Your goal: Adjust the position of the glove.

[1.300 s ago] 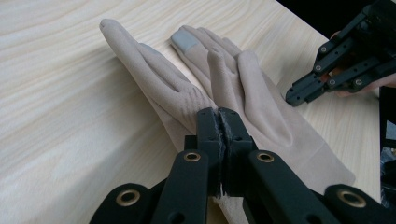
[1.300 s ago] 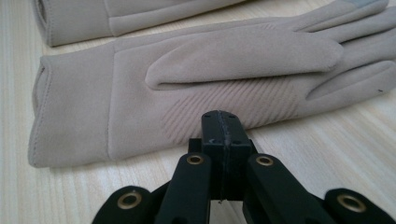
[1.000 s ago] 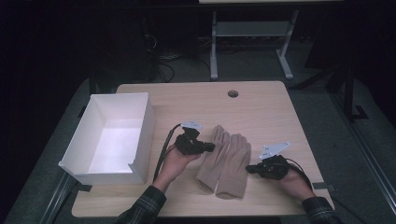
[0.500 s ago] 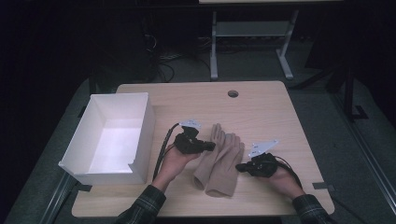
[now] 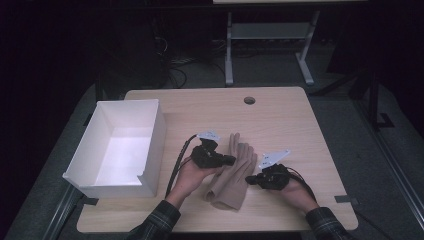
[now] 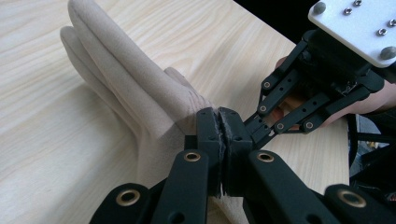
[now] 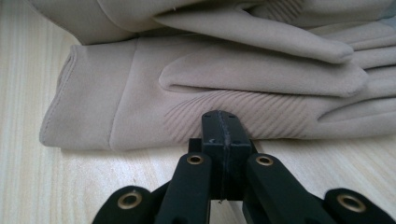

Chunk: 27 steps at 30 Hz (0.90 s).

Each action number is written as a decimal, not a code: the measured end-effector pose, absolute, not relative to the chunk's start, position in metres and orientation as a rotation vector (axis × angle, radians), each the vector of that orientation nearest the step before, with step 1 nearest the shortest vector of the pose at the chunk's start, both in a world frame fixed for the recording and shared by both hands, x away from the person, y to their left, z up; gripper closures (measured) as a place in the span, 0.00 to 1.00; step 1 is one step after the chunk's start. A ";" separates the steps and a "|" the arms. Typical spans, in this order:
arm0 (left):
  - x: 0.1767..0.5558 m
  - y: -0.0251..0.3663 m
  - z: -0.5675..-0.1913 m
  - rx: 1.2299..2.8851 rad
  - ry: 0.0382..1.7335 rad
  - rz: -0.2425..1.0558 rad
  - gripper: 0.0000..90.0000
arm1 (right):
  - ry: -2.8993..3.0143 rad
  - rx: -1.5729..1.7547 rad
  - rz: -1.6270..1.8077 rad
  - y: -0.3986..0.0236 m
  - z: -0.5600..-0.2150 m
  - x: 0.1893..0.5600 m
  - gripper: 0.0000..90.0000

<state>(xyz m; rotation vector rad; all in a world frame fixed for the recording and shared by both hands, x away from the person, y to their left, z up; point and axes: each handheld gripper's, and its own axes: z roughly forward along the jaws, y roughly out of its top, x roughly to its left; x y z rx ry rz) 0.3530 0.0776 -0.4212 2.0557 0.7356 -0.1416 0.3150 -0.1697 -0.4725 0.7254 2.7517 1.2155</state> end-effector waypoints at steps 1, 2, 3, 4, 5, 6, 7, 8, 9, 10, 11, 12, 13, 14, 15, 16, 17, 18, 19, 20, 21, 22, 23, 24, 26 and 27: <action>0.352 0.076 -0.422 2.062 0.726 -0.146 0.98 | 2.752 0.722 1.215 -0.169 -0.473 0.315 1.00; 0.351 0.072 -0.423 2.070 0.717 -0.149 0.98 | 2.753 0.718 1.215 -0.169 -0.473 0.315 1.00; 0.350 0.071 -0.424 2.068 0.721 -0.152 0.98 | 2.754 0.718 1.217 -0.169 -0.473 0.315 1.00; 0.350 0.070 -0.425 2.080 0.703 -0.153 0.98 | 2.754 0.719 1.217 -0.169 -0.473 0.315 1.00; 0.349 0.067 -0.426 2.087 0.696 -0.154 0.98 | 2.755 0.719 1.217 -0.169 -0.473 0.315 1.00; 0.348 0.065 -0.427 2.093 0.690 -0.158 0.98 | 2.755 0.720 1.216 -0.169 -0.473 0.315 1.00; 0.348 0.064 -0.428 2.097 0.683 -0.158 0.98 | 2.755 0.720 1.215 -0.169 -0.473 0.315 1.00; 0.347 0.062 -0.429 2.099 0.681 -0.161 0.98 | 2.755 0.723 1.217 -0.169 -0.473 0.315 1.00; 0.346 0.061 -0.430 2.102 0.683 -0.162 0.98 | 2.755 0.725 1.218 -0.168 -0.473 0.315 1.00; 0.346 0.060 -0.430 2.108 0.677 -0.162 0.98 | 2.755 0.726 1.219 -0.168 -0.473 0.315 1.00; 0.346 0.058 -0.431 2.110 0.669 -0.164 0.98 | 2.755 0.728 1.220 -0.168 -0.473 0.315 1.00; 0.345 0.056 -0.432 2.112 0.668 -0.167 0.98 | 2.755 0.727 1.220 -0.168 -0.473 0.315 1.00; 0.345 0.055 -0.433 2.118 0.657 -0.162 0.98 | 2.755 0.729 1.220 -0.168 -0.473 0.315 1.00; 0.346 0.053 -0.433 2.117 0.658 -0.168 0.98 | 2.755 0.730 1.219 -0.168 -0.473 0.314 1.00; 0.345 0.050 -0.434 2.114 0.665 -0.181 0.98 | 2.754 0.731 1.218 -0.168 -0.473 0.314 1.00; 0.344 0.047 -0.436 2.118 0.663 -0.184 0.98 | 2.754 0.729 1.217 -0.168 -0.473 0.314 1.00; 0.343 0.045 -0.437 2.124 0.663 -0.188 0.98 | 2.754 0.728 1.217 -0.168 -0.473 0.314 1.00; 0.342 0.043 -0.438 2.133 0.655 -0.189 0.98 | 2.754 0.727 1.215 -0.168 -0.473 0.315 1.00; 0.342 0.042 -0.439 2.143 0.642 -0.184 0.98 | 2.754 0.725 1.215 -0.168 -0.473 0.315 1.00; 0.341 0.041 -0.440 2.138 0.653 -0.190 0.98 | 2.754 0.723 1.214 -0.168 -0.473 0.315 1.00; 0.341 0.040 -0.441 2.148 0.647 -0.186 0.98 | 2.754 0.723 1.215 -0.168 -0.473 0.315 1.00; 0.341 0.040 -0.442 2.146 0.650 -0.188 0.98 | 2.753 0.724 1.216 -0.168 -0.473 0.315 1.00; 0.341 0.040 -0.442 2.143 0.650 -0.188 0.97 | 2.753 0.724 1.216 -0.168 -0.473 0.315 1.00; 0.341 0.040 -0.442 2.141 0.651 -0.189 0.96 | 2.753 0.723 1.217 -0.168 -0.473 0.315 1.00; 0.341 0.041 -0.441 2.123 0.655 -0.193 0.94 | 2.756 0.722 1.215 -0.168 -0.473 0.314 1.00; 0.341 0.042 -0.440 2.112 0.641 -0.196 0.92 | 2.756 0.722 1.213 -0.169 -0.473 0.314 1.00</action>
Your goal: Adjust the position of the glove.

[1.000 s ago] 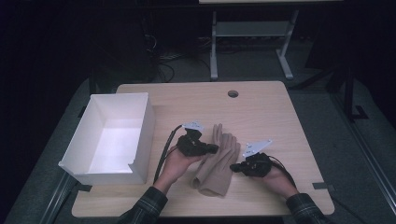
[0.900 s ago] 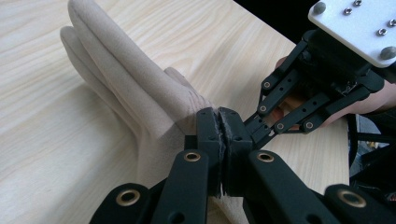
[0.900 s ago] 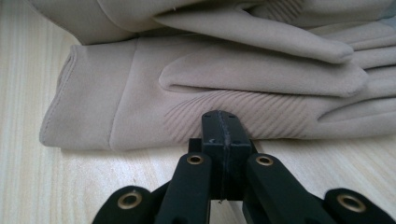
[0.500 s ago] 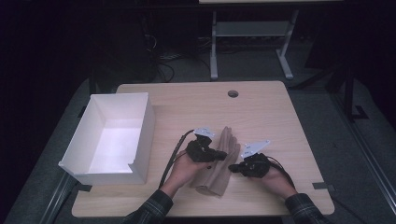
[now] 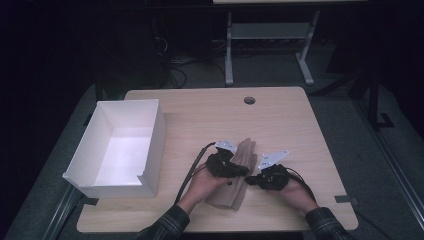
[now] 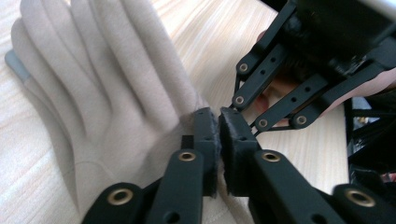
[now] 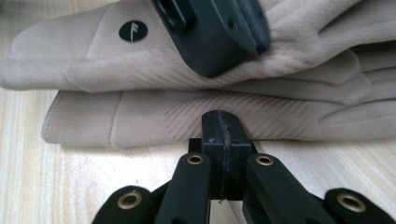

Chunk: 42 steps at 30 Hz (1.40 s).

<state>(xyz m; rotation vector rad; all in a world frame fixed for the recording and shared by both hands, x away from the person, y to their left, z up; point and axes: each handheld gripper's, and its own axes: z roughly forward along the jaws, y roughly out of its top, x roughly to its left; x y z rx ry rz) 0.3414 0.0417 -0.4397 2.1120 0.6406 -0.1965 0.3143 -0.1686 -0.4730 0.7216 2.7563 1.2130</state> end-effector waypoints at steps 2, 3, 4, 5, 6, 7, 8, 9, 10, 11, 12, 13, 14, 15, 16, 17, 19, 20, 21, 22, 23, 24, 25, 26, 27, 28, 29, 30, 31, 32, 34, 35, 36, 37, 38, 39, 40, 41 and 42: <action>0.341 0.043 -0.436 2.100 0.625 -0.185 0.87 | 2.761 0.723 1.208 -0.170 -0.472 0.314 1.00; 0.340 0.044 -0.433 2.090 0.617 -0.176 0.86 | 2.762 0.730 1.205 -0.170 -0.472 0.313 1.00; 0.339 0.044 -0.431 2.084 0.620 -0.172 0.85 | 2.754 0.725 1.209 -0.173 -0.470 0.313 1.00; 0.339 0.045 -0.430 2.086 0.608 -0.172 0.88 | 2.752 0.729 1.208 -0.175 -0.469 0.312 0.99; 0.337 0.046 -0.428 2.087 0.607 -0.174 0.93 | 2.741 0.735 1.210 -0.178 -0.467 0.312 0.98; 0.335 0.046 -0.427 2.087 0.611 -0.176 0.98 | 2.728 0.742 1.209 -0.183 -0.466 0.312 0.96; 0.333 0.046 -0.426 2.097 0.604 -0.178 0.99 | 2.720 0.761 1.211 -0.186 -0.464 0.312 0.94; 0.331 0.045 -0.426 2.105 0.602 -0.176 1.00 | 2.694 0.779 1.208 -0.193 -0.463 0.312 0.90; 0.328 0.045 -0.427 2.115 0.600 -0.177 1.00 | 2.673 0.802 1.206 -0.199 -0.462 0.313 0.86; 0.326 0.044 -0.428 2.117 0.597 -0.180 1.00 | 2.649 0.838 1.203 -0.207 -0.461 0.314 0.80; 0.324 0.043 -0.430 2.131 0.592 -0.176 1.00 | 2.628 0.857 1.198 -0.211 -0.461 0.314 0.73; 0.322 0.042 -0.431 2.131 0.601 -0.179 1.00 | 2.602 0.888 1.197 -0.217 -0.461 0.315 0.67; 0.320 0.041 -0.434 2.134 0.603 -0.184 1.00 | 2.580 0.916 1.192 -0.223 -0.461 0.317 0.63; 0.318 0.040 -0.436 2.143 0.603 -0.183 1.00 | 2.550 0.946 1.185 -0.229 -0.461 0.318 0.55; 0.315 0.039 -0.438 2.153 0.603 -0.180 1.00 | 2.516 0.963 1.177 -0.235 -0.463 0.320 0.50; 0.314 0.038 -0.440 2.162 0.600 -0.177 1.00 | 2.495 0.996 1.166 -0.240 -0.464 0.321 0.48; 0.309 0.036 -0.445 2.180 0.608 -0.180 1.00 | 2.455 1.050 1.138 -0.248 -0.467 0.325 0.40; 0.308 0.036 -0.448 2.202 0.607 -0.179 1.00 | 2.444 1.074 1.133 -0.251 -0.468 0.327 0.39; 0.307 0.035 -0.450 2.210 0.614 -0.176 1.00 | 2.429 1.093 1.127 -0.254 -0.470 0.329 0.37; 0.307 0.035 -0.453 2.226 0.624 -0.164 1.00 | 2.416 1.107 1.118 -0.255 -0.471 0.329 0.36; 0.307 0.036 -0.454 2.241 0.626 -0.160 1.00 | 2.404 1.130 1.100 -0.256 -0.472 0.331 0.35; 0.307 0.036 -0.455 2.249 0.629 -0.161 1.00 | 2.401 1.139 1.092 -0.257 -0.473 0.332 0.33; 0.307 0.036 -0.456 2.255 0.637 -0.163 1.00 | 2.395 1.155 1.090 -0.256 -0.474 0.333 0.32; 0.307 0.036 -0.456 2.263 0.638 -0.160 1.00 | 2.388 1.161 1.078 -0.257 -0.476 0.334 0.31; 0.307 0.036 -0.457 2.269 0.636 -0.151 1.00 | 2.387 1.158 1.069 -0.257 -0.477 0.334 0.30; 0.307 0.036 -0.457 2.274 0.634 -0.144 1.00 | 2.385 1.166 1.064 -0.256 -0.478 0.335 0.29; 0.306 0.036 -0.456 2.282 0.634 -0.139 1.00 | 2.384 1.172 1.058 -0.256 -0.478 0.335 0.28; 0.306 0.037 -0.456 2.287 0.633 -0.135 1.00 | 2.376 1.173 1.052 -0.255 -0.479 0.335 0.27; 0.306 0.039 -0.456 2.297 0.628 -0.127 1.00 | 2.370 1.173 1.046 -0.255 -0.479 0.335 0.27; 0.305 0.040 -0.456 2.299 0.630 -0.124 1.00 | 2.366 1.172 1.046 -0.255 -0.480 0.335 0.27; 0.304 0.045 -0.455 2.313 0.633 -0.110 1.00 | 2.355 1.175 1.049 -0.255 -0.481 0.334 0.25; 0.304 0.047 -0.455 2.313 0.634 -0.105 1.00 | 2.353 1.170 1.051 -0.255 -0.481 0.335 0.24; 0.304 0.051 -0.454 2.320 0.636 -0.099 1.00 | 2.352 1.169 1.053 -0.255 -0.481 0.335 0.23; 0.303 0.054 -0.454 2.327 0.637 -0.096 1.00 | 2.351 1.168 1.051 -0.255 -0.482 0.335 0.22; 0.303 0.057 -0.454 2.321 0.644 -0.093 1.00 | 2.353 1.168 1.050 -0.255 -0.482 0.335 0.22; 0.303 0.060 -0.454 2.324 0.646 -0.091 1.00 | 2.354 1.168 1.050 -0.255 -0.482 0.335 0.22; 0.303 0.064 -0.453 2.333 0.648 -0.087 1.00 | 2.355 1.170 1.051 -0.255 -0.482 0.335 0.21; 0.302 0.066 -0.453 2.329 0.661 -0.085 1.00 | 2.358 1.163 1.048 -0.255 -0.482 0.335 0.21; 0.302 0.070 -0.453 2.331 0.660 -0.077 1.00 | 2.361 1.161 1.047 -0.255 -0.482 0.335 0.20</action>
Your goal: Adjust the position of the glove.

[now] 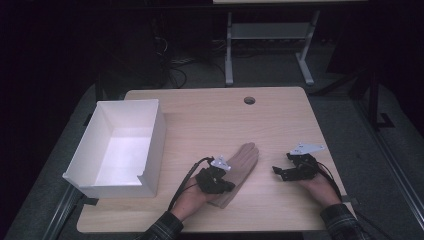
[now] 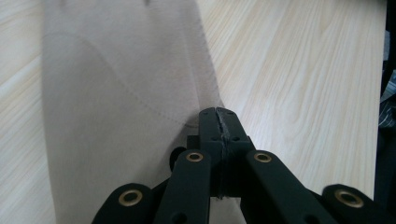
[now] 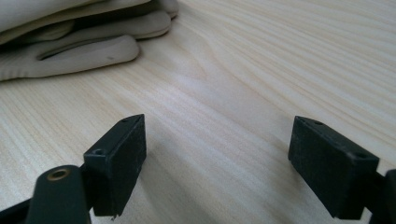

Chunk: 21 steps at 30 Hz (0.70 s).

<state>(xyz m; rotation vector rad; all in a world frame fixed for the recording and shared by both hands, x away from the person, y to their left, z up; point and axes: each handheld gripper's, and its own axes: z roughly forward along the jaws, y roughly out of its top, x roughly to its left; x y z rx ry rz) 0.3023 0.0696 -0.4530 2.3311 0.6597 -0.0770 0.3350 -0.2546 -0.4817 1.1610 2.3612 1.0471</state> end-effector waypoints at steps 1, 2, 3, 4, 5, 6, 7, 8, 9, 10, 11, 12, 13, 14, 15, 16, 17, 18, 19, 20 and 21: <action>0.302 0.072 -0.452 2.342 0.657 -0.069 1.00 | 2.362 1.159 1.047 -0.255 -0.482 0.335 0.20; 0.302 0.076 -0.452 2.342 0.664 -0.063 1.00 | 2.364 1.158 1.047 -0.255 -0.482 0.335 0.20; 0.302 0.080 -0.451 2.347 0.665 -0.051 1.00 | 2.364 1.157 1.048 -0.254 -0.482 0.335 0.19; 0.302 0.084 -0.451 2.352 0.669 -0.037 1.00 | 2.365 1.158 1.046 -0.254 -0.482 0.335 0.19; 0.302 0.087 -0.451 2.343 0.686 -0.030 1.00 | 2.365 1.158 1.046 -0.254 -0.482 0.335 0.19; 0.302 0.091 -0.450 2.348 0.693 -0.021 1.00 | 2.365 1.158 1.045 -0.254 -0.482 0.335 0.19; 0.304 0.095 -0.449 2.362 0.687 -0.010 1.00 | 2.365 1.159 1.045 -0.254 -0.482 0.335 0.19; 0.304 0.098 -0.449 2.364 0.696 -0.001 1.00 | 2.365 1.159 1.045 -0.254 -0.482 0.335 0.19; 0.304 0.100 -0.449 2.362 0.705 0.002 1.00 | 2.365 1.158 1.045 -0.254 -0.482 0.335 0.19; 0.304 0.102 -0.449 2.345 0.722 0.005 1.00 | 2.365 1.158 1.045 -0.254 -0.482 0.335 0.19; 0.306 0.104 -0.448 2.358 0.712 0.008 1.00 | 2.364 1.161 1.044 -0.254 -0.482 0.335 0.18; 0.306 0.104 -0.448 2.348 0.719 0.007 1.00 | 2.366 1.156 1.040 -0.255 -0.482 0.335 0.18; 0.306 0.105 -0.446 2.350 0.715 0.009 1.00 | 2.366 1.156 1.040 -0.255 -0.482 0.335 0.18; 0.306 0.104 -0.444 2.352 0.703 0.023 0.99 | 2.366 1.156 1.040 -0.255 -0.482 0.335 0.18; 0.306 0.104 -0.442 2.350 0.696 0.030 0.97 | 2.367 1.156 1.040 -0.255 -0.482 0.335 0.18; 0.306 0.104 -0.440 2.339 0.696 0.037 0.96 | 2.366 1.155 1.040 -0.255 -0.482 0.336 0.18; 0.306 0.104 -0.437 2.325 0.696 0.036 0.93 | 2.367 1.156 1.040 -0.255 -0.482 0.335 0.18; 0.307 0.104 -0.435 2.321 0.687 0.035 0.89 | 2.366 1.156 1.040 -0.255 -0.482 0.336 0.18; 0.308 0.103 -0.433 2.318 0.676 0.037 0.83 | 2.367 1.156 1.040 -0.255 -0.482 0.335 0.18; 0.309 0.102 -0.431 2.312 0.664 0.045 0.77 | 2.366 1.157 1.040 -0.255 -0.482 0.336 0.18; 0.310 0.101 -0.429 2.313 0.653 0.053 0.69 | 2.365 1.162 1.039 -0.254 -0.482 0.335 0.18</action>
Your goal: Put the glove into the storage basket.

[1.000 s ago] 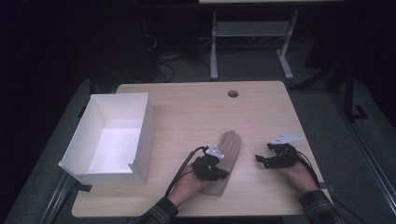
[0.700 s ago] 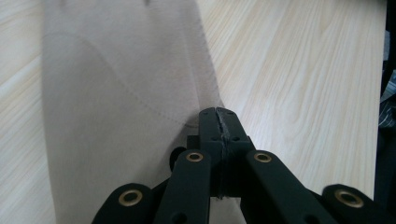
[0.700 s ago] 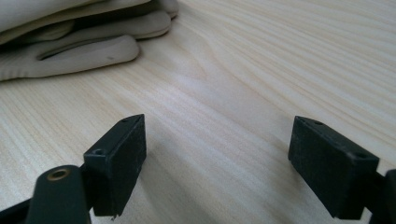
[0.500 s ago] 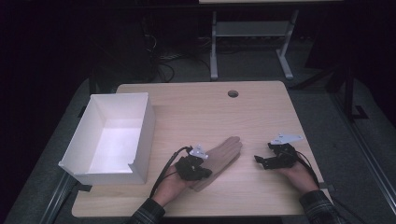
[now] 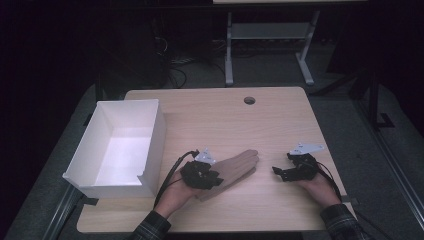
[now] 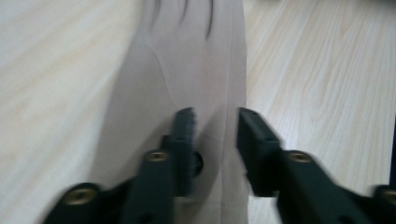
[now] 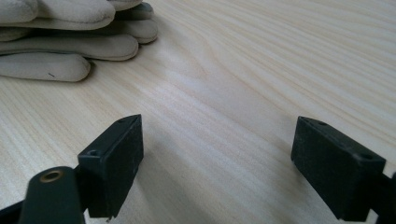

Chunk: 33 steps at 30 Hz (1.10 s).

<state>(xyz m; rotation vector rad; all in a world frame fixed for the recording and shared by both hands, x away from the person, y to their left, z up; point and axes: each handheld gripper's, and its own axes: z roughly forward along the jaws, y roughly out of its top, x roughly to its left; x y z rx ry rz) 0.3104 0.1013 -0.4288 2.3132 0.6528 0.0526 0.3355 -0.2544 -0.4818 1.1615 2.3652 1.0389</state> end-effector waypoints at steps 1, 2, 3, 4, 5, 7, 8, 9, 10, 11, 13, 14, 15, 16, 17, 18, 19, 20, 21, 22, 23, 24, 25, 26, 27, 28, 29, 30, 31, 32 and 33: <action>0.312 0.100 -0.428 2.317 0.643 0.053 0.62 | 2.364 1.162 1.039 -0.254 -0.482 0.336 0.18; 0.314 0.100 -0.427 2.320 0.632 0.057 0.57 | 2.363 1.163 1.037 -0.254 -0.482 0.336 0.17; 0.317 0.098 -0.426 2.312 0.632 0.053 0.54 | 2.362 1.163 1.038 -0.254 -0.482 0.336 0.17; 0.319 0.097 -0.425 2.307 0.627 0.050 0.50 | 2.363 1.159 1.036 -0.254 -0.482 0.336 0.17; 0.323 0.096 -0.425 2.312 0.619 0.049 0.46 | 2.362 1.160 1.037 -0.254 -0.482 0.336 0.17; 0.330 0.093 -0.425 2.324 0.603 0.041 0.38 | 2.361 1.165 1.038 -0.253 -0.482 0.336 0.17; 0.331 0.091 -0.426 2.308 0.624 0.031 0.33 | 2.361 1.164 1.037 -0.253 -0.482 0.336 0.17; 0.333 0.089 -0.426 2.311 0.609 0.034 0.30 | 2.362 1.163 1.037 -0.253 -0.482 0.336 0.17; 0.335 0.088 -0.427 2.302 0.609 0.033 0.26 | 2.360 1.164 1.038 -0.253 -0.482 0.336 0.16; 0.336 0.086 -0.428 2.303 0.601 0.034 0.24 | 2.360 1.163 1.038 -0.253 -0.482 0.337 0.16; 0.339 0.082 -0.430 2.334 0.578 0.050 0.20 | 2.360 1.165 1.038 -0.253 -0.482 0.336 0.16; 0.340 0.080 -0.432 2.335 0.580 0.056 0.19 | 2.360 1.164 1.038 -0.253 -0.482 0.336 0.16; 0.342 0.079 -0.432 2.343 0.573 0.055 0.18 | 2.361 1.163 1.037 -0.253 -0.482 0.336 0.16; 0.342 0.077 -0.434 2.331 0.590 0.056 0.17 | 2.360 1.163 1.038 -0.253 -0.482 0.336 0.17; 0.344 0.076 -0.434 2.348 0.577 0.061 0.16 | 2.360 1.165 1.038 -0.253 -0.482 0.336 0.17; 0.345 0.074 -0.436 2.345 0.583 0.064 0.16 | 2.360 1.163 1.038 -0.253 -0.482 0.336 0.16; 0.346 0.072 -0.437 2.342 0.588 0.067 0.16 | 2.360 1.164 1.038 -0.253 -0.482 0.336 0.16; 0.347 0.070 -0.439 2.354 0.582 0.075 0.15 | 2.360 1.164 1.038 -0.253 -0.482 0.336 0.16; 0.347 0.068 -0.441 2.358 0.588 0.074 0.15 | 2.360 1.163 1.038 -0.253 -0.482 0.336 0.16; 0.347 0.066 -0.443 2.362 0.586 0.079 0.15 | 2.360 1.163 1.038 -0.253 -0.482 0.337 0.16; 0.347 0.065 -0.446 2.385 0.573 0.085 0.15 | 2.360 1.164 1.038 -0.253 -0.482 0.336 0.16; 0.347 0.063 -0.448 2.396 0.570 0.087 0.15 | 2.360 1.164 1.038 -0.253 -0.482 0.336 0.16; 0.347 0.062 -0.450 2.409 0.562 0.085 0.15 | 2.360 1.164 1.038 -0.253 -0.482 0.336 0.17; 0.345 0.061 -0.452 2.400 0.575 0.081 0.15 | 2.360 1.164 1.038 -0.253 -0.482 0.336 0.16; 0.345 0.061 -0.452 2.419 0.563 0.085 0.15 | 2.360 1.164 1.038 -0.253 -0.482 0.336 0.16; 0.345 0.061 -0.453 2.419 0.561 0.086 0.15 | 2.360 1.165 1.038 -0.253 -0.482 0.336 0.16; 0.344 0.059 -0.455 2.414 0.572 0.084 0.15 | 2.360 1.164 1.038 -0.253 -0.482 0.336 0.17; 0.344 0.059 -0.456 2.435 0.558 0.087 0.15 | 2.360 1.165 1.038 -0.253 -0.482 0.336 0.16; 0.343 0.058 -0.457 2.451 0.551 0.102 0.15 | 2.360 1.165 1.038 -0.253 -0.482 0.336 0.16; 0.341 0.056 -0.459 2.463 0.545 0.117 0.14 | 2.360 1.165 1.038 -0.253 -0.482 0.336 0.16; 0.339 0.054 -0.461 2.474 0.539 0.141 0.14 | 2.360 1.164 1.038 -0.253 -0.482 0.336 0.16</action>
